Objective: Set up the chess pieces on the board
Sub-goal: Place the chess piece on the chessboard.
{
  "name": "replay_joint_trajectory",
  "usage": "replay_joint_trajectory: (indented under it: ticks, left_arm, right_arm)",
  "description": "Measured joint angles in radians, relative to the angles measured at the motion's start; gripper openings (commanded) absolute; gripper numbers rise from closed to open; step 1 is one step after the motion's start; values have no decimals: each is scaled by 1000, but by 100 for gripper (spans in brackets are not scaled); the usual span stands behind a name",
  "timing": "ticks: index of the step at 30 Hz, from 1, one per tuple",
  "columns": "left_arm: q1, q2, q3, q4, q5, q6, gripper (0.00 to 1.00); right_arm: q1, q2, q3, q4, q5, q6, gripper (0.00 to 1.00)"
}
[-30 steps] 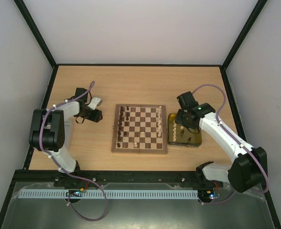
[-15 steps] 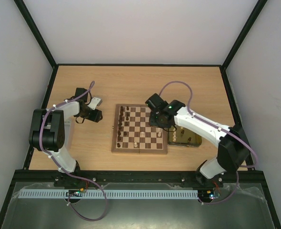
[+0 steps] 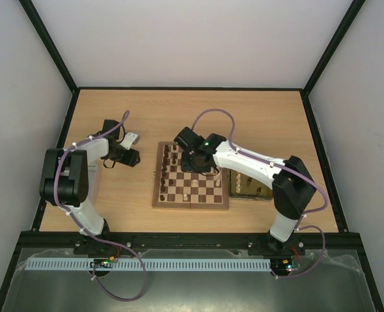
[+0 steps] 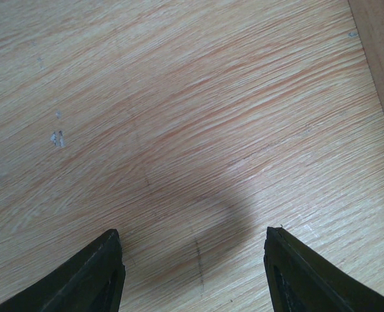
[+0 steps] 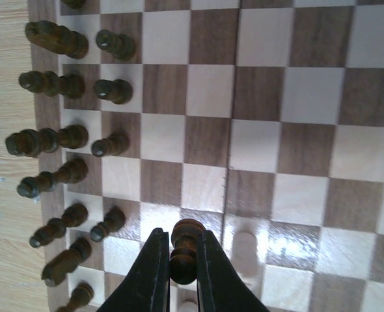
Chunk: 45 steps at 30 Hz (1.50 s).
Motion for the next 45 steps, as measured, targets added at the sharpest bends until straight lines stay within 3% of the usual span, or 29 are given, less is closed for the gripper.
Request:
replay_joint_trajectory:
  ticks: [17,45]
  left_arm:
    - [0,0,0,0,0,0,61]
    - [0,0,0,0,0,0,61]
  right_arm:
    - [42,170,142,41,-51,-1,6]
    - [53,287,228,42,-58,-12,6]
